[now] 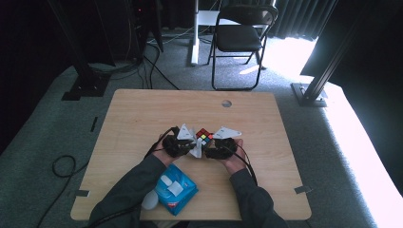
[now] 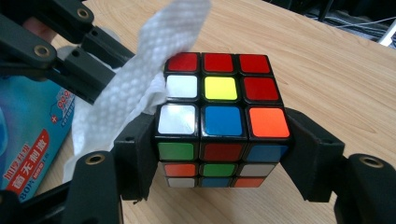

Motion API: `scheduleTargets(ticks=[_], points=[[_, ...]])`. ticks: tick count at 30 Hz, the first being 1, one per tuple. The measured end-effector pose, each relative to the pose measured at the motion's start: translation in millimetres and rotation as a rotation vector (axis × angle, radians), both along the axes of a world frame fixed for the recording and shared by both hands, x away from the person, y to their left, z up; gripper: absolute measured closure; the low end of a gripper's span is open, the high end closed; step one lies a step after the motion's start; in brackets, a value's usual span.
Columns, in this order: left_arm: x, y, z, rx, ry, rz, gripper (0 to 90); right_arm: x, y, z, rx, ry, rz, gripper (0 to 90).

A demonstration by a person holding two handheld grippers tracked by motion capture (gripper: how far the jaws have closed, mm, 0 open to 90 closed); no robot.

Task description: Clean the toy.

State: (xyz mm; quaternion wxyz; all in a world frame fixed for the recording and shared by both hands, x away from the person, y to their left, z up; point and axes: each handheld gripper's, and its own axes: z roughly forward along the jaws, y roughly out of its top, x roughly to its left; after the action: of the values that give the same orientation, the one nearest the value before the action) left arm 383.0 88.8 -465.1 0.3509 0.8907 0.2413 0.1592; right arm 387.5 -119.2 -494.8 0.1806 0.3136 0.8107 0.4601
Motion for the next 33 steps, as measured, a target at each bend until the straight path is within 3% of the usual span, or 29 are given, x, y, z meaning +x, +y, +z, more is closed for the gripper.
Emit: scheduleTargets(ticks=[12, 18, 27, 33], points=[[3.1, -2.7, -6.8, 0.046, 0.030, -0.001, 82.0, -0.8, -2.6, 7.1, 0.042, -0.009, 0.000, 34.3], [2.0, -1.3, -1.5, 0.036, 0.016, 0.003, 81.9, 0.0, -3.3, 6.2, 0.041, -0.003, 0.009, 34.3], [1.8, 3.1, 11.3, -0.022, -0.006, 0.012, 81.9, 0.6, -2.6, 3.6, 0.026, 0.002, 0.009, 34.3], [1.0, -0.5, 7.7, -0.008, 0.000, 0.000, 81.9, 0.4, -1.9, 3.5, 0.025, 0.000, 0.001, 34.3]])
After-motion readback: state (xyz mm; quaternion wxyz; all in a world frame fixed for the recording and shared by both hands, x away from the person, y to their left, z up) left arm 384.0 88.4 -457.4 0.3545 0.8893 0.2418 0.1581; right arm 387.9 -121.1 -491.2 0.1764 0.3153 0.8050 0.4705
